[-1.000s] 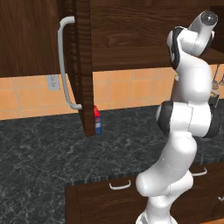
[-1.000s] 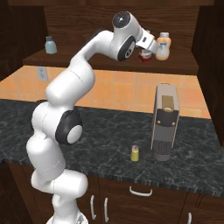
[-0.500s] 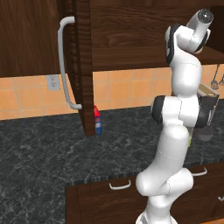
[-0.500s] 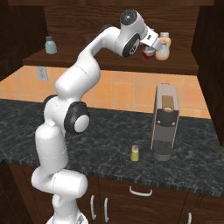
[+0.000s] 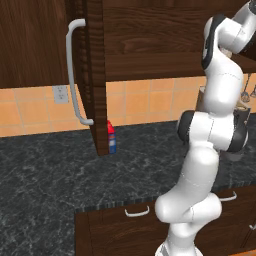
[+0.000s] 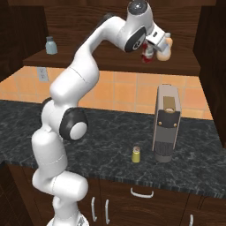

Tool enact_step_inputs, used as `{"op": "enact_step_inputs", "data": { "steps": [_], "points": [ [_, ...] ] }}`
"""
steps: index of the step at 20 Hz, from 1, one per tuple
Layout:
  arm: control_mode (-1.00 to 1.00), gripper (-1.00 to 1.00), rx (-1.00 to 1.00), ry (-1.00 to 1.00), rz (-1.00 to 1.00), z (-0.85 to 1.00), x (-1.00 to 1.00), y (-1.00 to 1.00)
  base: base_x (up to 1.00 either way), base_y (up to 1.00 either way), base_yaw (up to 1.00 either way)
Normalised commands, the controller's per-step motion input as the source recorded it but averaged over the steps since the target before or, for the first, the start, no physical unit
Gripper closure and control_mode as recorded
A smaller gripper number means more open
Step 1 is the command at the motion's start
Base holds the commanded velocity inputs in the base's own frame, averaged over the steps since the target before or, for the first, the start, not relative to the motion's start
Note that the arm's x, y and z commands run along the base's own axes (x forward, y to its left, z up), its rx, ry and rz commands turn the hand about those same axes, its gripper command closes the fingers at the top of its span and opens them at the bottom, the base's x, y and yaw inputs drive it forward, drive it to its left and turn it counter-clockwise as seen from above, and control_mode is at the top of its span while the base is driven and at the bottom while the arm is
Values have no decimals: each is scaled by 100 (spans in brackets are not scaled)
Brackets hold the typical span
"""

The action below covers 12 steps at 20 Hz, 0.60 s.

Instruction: Put the shaker and condiment bottle from the counter next to their counterparts in the cabinet.

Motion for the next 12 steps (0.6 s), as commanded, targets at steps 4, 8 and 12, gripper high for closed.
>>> {"op": "enact_step_inputs", "data": {
  "steps": [4,8,12],
  "points": [
    [-100,-100,2,0,1,0,-87,3,0,0,0],
    [-100,-100,0,0,2,-4,-96,44,0,0,0],
    [-100,-100,-4,-2,3,-19,-98,67,0,0,0]
  ]
}}
